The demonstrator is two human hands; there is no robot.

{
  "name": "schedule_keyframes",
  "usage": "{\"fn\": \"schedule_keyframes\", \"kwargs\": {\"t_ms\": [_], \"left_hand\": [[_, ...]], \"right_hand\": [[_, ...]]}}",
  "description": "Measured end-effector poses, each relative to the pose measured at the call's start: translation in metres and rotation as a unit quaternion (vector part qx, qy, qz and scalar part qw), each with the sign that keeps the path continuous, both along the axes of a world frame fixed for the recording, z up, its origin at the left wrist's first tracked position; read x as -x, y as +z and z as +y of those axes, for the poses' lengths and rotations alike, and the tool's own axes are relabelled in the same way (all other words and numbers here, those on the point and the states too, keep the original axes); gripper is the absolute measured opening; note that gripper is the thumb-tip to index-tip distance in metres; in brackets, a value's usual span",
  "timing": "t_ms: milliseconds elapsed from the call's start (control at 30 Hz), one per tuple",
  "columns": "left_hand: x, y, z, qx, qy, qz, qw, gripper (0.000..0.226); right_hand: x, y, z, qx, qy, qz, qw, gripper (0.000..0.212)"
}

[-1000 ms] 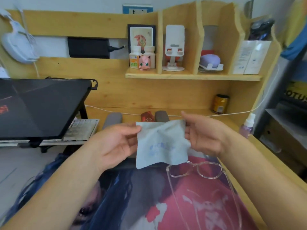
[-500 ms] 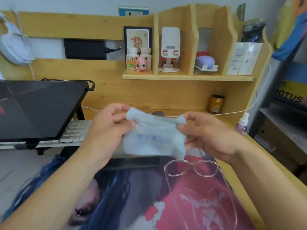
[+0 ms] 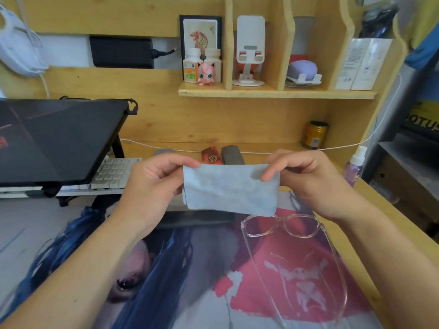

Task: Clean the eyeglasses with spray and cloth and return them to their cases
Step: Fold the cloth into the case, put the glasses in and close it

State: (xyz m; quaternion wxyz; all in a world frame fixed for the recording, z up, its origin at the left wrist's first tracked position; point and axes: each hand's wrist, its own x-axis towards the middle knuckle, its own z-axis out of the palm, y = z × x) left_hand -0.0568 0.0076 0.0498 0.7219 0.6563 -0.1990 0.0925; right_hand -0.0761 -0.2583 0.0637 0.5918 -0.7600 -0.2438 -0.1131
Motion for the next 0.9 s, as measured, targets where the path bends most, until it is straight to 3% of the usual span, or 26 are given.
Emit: {"fn": "schedule_keyframes", "kwargs": {"t_ms": [100, 300, 433, 533, 633, 767, 833, 900], "left_hand": [[0.001, 0.004, 0.001, 0.053, -0.042, 0.058, 0.996, 0.049], [-0.001, 0.003, 0.005, 0.051, -0.072, 0.119, 0.989, 0.047], [-0.002, 0.002, 0.005, 0.052, -0.084, 0.126, 0.987, 0.033], [-0.002, 0.0, 0.005, 0.017, -0.068, 0.096, 0.993, 0.012], [0.0, -0.003, 0.001, -0.042, -0.047, 0.055, 0.996, 0.042], [0.0, -0.003, -0.001, -0.022, 0.0, 0.007, 1.0, 0.072], [0.0, -0.004, 0.0, -0.016, 0.011, -0.008, 1.0, 0.07], [0.0, -0.004, 0.0, -0.023, 0.021, -0.031, 0.999, 0.061]], "right_hand": [[0.0, 0.001, 0.001, -0.022, 0.008, 0.009, 1.0, 0.047], [0.001, 0.001, 0.001, -0.017, 0.028, 0.024, 0.999, 0.044], [0.003, 0.003, 0.005, -0.06, 0.038, 0.071, 0.995, 0.027], [0.004, 0.001, 0.008, 0.025, -0.035, 0.058, 0.997, 0.006], [0.001, -0.004, 0.013, 0.04, -0.047, 0.098, 0.993, 0.032], [0.0, -0.002, 0.012, 0.006, -0.069, 0.053, 0.996, 0.089], [0.002, -0.001, 0.012, -0.013, -0.077, 0.032, 0.996, 0.091], [0.004, 0.001, 0.016, -0.01, -0.099, 0.0, 0.995, 0.079]]}}
